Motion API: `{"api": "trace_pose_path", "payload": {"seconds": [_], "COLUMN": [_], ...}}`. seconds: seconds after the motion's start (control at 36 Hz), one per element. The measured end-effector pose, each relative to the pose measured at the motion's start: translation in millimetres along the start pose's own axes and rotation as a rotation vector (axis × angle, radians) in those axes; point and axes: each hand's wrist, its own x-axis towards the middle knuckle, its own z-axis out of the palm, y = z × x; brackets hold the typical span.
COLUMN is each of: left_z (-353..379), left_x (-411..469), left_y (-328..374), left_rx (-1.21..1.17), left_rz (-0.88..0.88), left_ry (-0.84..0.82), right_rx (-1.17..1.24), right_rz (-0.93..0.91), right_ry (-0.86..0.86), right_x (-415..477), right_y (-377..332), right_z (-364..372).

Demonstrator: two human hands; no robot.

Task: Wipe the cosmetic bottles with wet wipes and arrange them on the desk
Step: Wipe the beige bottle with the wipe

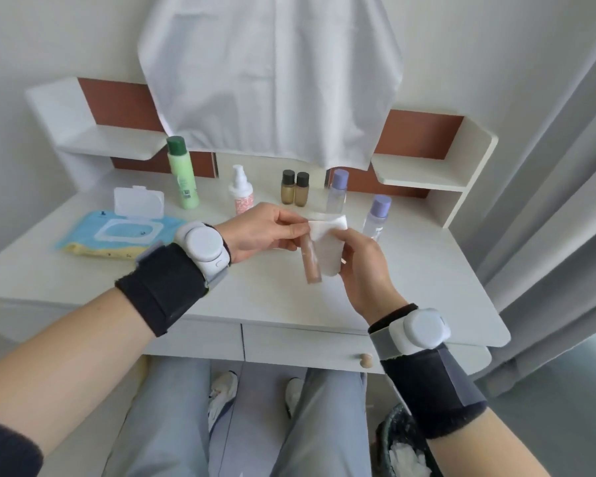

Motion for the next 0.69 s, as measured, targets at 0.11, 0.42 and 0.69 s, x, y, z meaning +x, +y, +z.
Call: {"api": "trace_pose_path", "payload": {"seconds": [0.11, 0.42, 0.69], "left_z": [-12, -41, -62], "left_x": [-10, -19, -21], "left_y": [-2, -14, -22], "left_rx": [-0.034, -0.184, -0.186], "left_rz": [0.007, 0.004, 0.002], "left_ry": [0.000, 0.026, -0.038], "right_rx": [-0.012, -0.093, -0.077], "right_rz": [-0.015, -0.008, 0.065], "right_ry": [-0.082, -0.071, 0.017], "right_x": [2, 9, 21], "right_y": [4, 8, -1], "right_z": [21, 57, 65]}}
